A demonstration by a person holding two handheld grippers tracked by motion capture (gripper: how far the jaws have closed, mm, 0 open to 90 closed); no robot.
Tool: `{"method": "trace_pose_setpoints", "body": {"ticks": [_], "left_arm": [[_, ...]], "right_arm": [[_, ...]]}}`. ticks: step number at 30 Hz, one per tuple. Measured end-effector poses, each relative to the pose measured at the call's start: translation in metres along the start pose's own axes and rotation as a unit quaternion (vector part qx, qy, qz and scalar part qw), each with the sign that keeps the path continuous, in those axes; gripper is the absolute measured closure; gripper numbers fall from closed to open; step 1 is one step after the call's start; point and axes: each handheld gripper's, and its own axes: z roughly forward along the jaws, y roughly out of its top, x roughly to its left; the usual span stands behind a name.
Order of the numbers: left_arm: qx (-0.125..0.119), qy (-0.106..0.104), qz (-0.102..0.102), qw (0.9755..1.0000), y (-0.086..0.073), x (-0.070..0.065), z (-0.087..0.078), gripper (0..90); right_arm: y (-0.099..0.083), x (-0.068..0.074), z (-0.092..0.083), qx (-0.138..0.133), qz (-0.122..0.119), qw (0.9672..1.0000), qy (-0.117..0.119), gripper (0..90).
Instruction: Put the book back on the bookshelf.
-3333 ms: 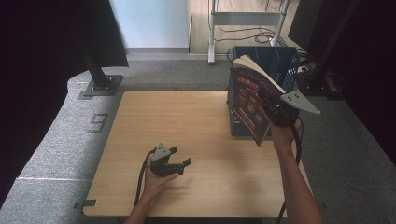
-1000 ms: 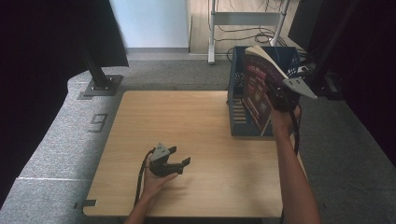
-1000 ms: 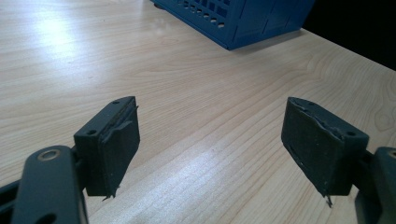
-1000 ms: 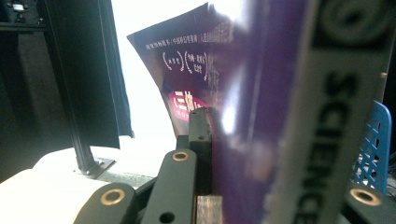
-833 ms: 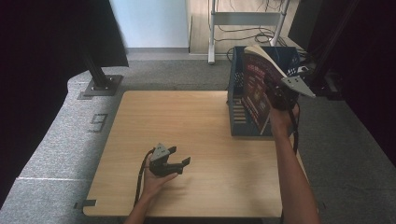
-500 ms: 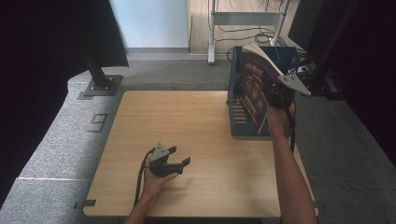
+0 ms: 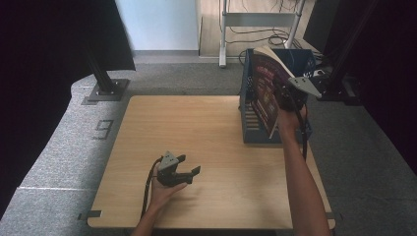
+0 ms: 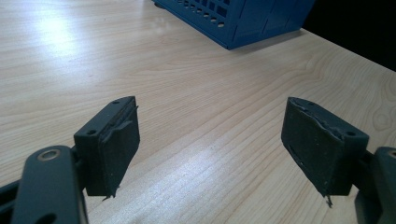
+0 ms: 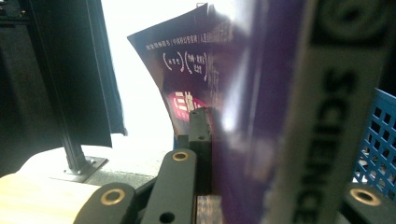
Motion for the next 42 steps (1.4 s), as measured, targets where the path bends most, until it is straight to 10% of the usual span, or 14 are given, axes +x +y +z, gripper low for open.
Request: {"method": "trace_pose_setpoints", "body": {"ticks": [28, 42], "left_arm": [[0.001, -0.001, 0.005, 1.0000, 0.001, -0.003, 0.000, 19.7], [-0.003, 0.001, -0.004, 1.0000, 0.000, 0.004, -0.003, 19.9]], "right_arm": [[-0.001, 0.002, 0.004, -0.006, -0.004, 0.9999, -0.011, 81.7], [-0.004, 0.007, 0.035, -0.004, 0.001, 0.9997, -0.025, 81.7]]}}
